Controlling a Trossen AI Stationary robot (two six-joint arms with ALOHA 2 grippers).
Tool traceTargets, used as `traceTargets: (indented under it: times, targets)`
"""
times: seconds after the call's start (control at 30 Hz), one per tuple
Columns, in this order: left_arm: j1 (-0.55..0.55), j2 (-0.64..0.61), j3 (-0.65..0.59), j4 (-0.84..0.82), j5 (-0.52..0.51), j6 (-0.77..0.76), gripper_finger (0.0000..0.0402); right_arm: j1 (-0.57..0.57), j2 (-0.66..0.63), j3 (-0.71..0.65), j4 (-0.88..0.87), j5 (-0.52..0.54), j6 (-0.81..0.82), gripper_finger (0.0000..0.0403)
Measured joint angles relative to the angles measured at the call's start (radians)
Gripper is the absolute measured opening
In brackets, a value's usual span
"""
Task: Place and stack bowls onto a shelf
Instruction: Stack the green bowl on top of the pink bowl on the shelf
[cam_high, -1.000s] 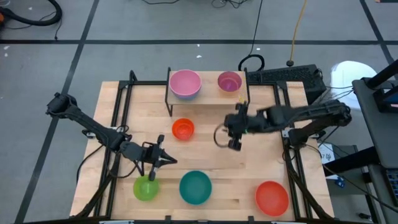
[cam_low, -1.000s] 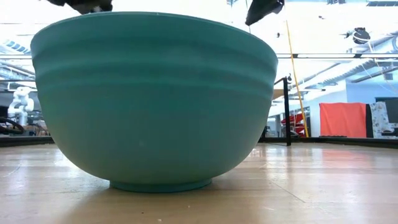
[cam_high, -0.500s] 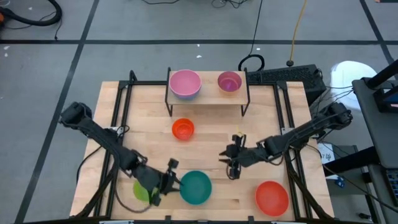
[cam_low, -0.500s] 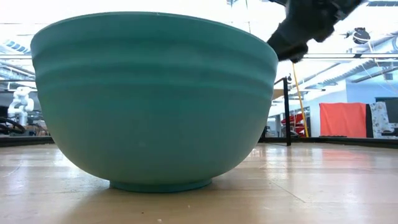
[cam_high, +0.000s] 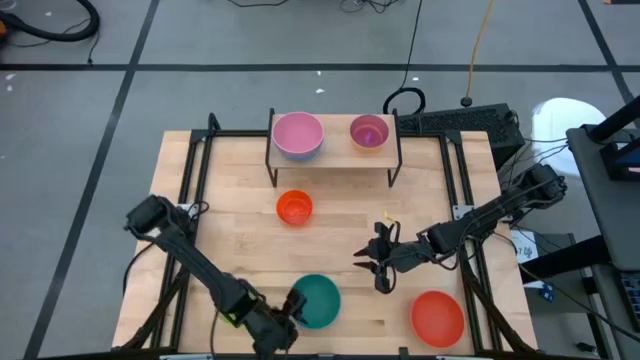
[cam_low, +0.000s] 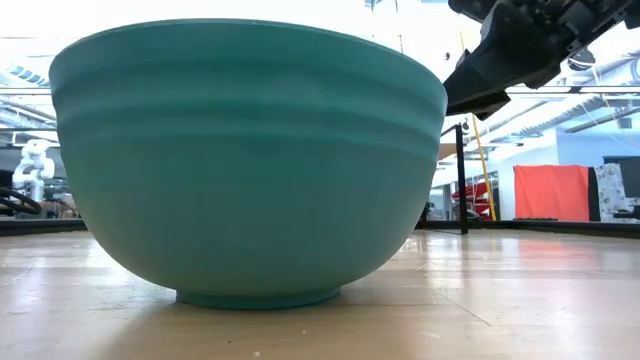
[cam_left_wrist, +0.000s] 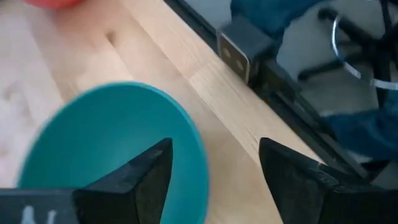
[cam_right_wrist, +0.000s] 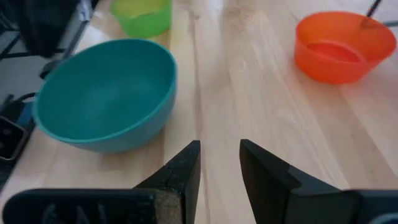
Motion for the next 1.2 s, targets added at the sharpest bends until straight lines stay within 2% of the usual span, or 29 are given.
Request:
traceTargets:
  times: [0.4, 0.57, 0.73, 1.03, 1.2]
  targets:
    - [0.002, 0.088, 0.036, -0.13, -0.036, -0.031, 0.0148, 0.02, 0.0, 0.0, 0.007, 0.002, -0.029, 0.0107]
    - [0.012, 0.088, 0.036, -0.178, -0.08, -0.025, 0.0086, 0.035, 0.0, 0.0, 0.006, 0.028, -0.029, 0.0107]
    - [0.02, 0.088, 0.036, -0.2, -0.079, -0.005, 0.0014, 0.05, 0.0, 0.0, 0.007, 0.055, -0.029, 0.0107]
    - [0.059, 0.035, 0.035, -0.263, -0.079, -0.001, 0.001, 0.073, 0.0, 0.0, 0.006, 0.059, -0.037, 0.0107]
    - [0.108, -0.036, 0.036, -0.317, -0.058, 0.005, 0.0009, 0.086, 0.0, 0.0, 0.006, 0.113, -0.056, 0.0107]
